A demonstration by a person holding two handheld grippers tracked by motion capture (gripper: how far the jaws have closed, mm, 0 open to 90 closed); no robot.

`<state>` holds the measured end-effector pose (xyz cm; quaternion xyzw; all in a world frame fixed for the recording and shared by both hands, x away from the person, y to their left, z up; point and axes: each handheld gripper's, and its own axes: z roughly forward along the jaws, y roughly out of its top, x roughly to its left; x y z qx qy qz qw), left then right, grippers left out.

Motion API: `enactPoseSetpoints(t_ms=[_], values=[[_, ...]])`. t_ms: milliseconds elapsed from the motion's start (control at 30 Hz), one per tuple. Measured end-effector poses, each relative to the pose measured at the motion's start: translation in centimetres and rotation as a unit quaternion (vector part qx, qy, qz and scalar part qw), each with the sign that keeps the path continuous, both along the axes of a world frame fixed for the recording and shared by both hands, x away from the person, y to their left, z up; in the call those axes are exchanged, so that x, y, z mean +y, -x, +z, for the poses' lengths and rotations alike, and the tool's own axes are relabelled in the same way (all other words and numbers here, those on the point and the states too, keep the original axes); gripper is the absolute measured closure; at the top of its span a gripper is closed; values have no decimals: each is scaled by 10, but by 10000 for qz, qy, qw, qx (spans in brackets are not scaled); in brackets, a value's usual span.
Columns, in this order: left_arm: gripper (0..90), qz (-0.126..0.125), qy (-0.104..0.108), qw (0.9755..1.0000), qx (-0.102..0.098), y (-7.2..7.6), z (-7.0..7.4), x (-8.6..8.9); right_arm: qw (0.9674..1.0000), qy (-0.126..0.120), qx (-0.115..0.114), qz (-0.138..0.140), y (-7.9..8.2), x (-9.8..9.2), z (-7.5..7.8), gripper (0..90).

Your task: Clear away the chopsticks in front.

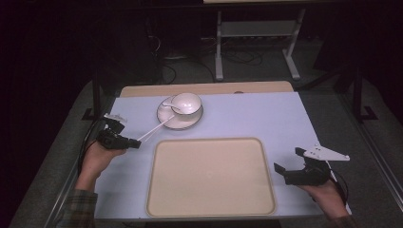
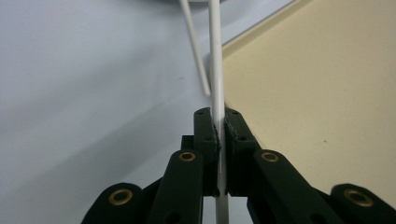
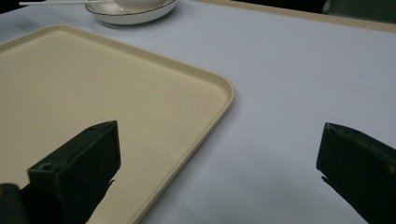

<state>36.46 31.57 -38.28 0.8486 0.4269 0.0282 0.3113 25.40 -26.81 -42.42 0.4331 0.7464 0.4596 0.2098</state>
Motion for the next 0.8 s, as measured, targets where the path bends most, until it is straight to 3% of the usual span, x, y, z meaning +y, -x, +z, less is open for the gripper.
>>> enactPoseSetpoints(t_ms=[333, 800], values=[[853, -284, 62, 9996, 37, 9, -6, -20, 10000, 17, -1, 31, 0, 1, 0, 0], [853, -807, 125, 9966, 78, 23, -20, -61, 10000, 34, -3, 39, 1, 2, 0, 0]])
